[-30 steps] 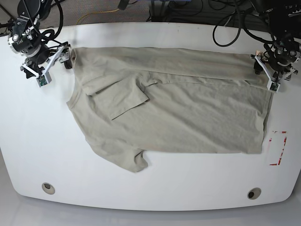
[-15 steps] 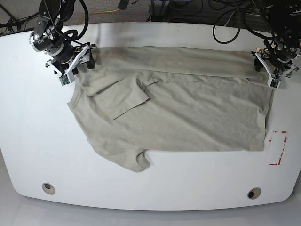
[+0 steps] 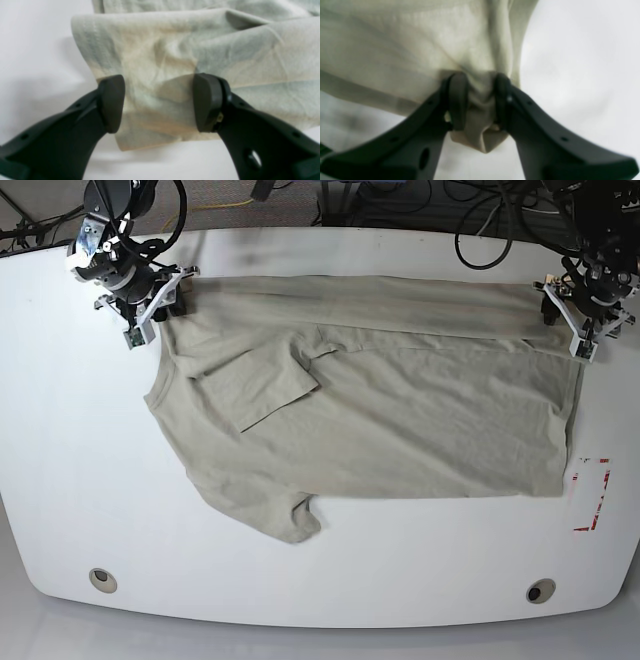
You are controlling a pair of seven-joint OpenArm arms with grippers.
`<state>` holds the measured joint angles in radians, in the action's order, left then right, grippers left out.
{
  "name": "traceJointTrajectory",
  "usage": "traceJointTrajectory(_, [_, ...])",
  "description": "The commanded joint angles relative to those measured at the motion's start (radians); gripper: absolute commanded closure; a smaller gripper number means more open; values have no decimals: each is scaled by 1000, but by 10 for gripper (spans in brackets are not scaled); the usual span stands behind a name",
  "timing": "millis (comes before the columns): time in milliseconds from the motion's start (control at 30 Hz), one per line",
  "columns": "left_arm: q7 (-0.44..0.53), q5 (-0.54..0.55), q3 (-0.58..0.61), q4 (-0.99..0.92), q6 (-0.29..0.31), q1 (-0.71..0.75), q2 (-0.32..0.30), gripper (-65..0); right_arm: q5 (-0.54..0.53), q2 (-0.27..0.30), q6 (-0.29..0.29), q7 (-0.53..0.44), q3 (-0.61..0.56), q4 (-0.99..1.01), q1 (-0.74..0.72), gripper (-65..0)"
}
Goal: Fold the T-shirt properly
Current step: 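Lower the folded hem near the collar and open both grippers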
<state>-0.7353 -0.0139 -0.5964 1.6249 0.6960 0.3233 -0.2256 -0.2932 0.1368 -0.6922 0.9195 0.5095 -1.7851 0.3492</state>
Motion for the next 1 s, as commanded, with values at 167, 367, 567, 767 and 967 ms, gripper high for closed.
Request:
traceJointTrajectory(167, [-50,-34,-3,122,2,129,-2,-396,-2,40,-6,2,33,-17,89,-192])
traceJointTrajectory(367, [-50,-19,-3,185,2,199,-2,-399,-2,40,-6,2,79,-20,139,-192])
traceJointTrajectory(567, [-65,65,-49,237,2,199,-4,-403,-2,42,-6,14,117,-120,144,-193])
traceJointTrajectory(767, [-172,99,-66,282,2,110,-5,-404,-2,40,-6,69,119,-193,104,-224])
traceJointTrajectory(967, [-251,101,-64,326,2,13,-10,-404,-2,40,-6,94,119,-213,43,-458])
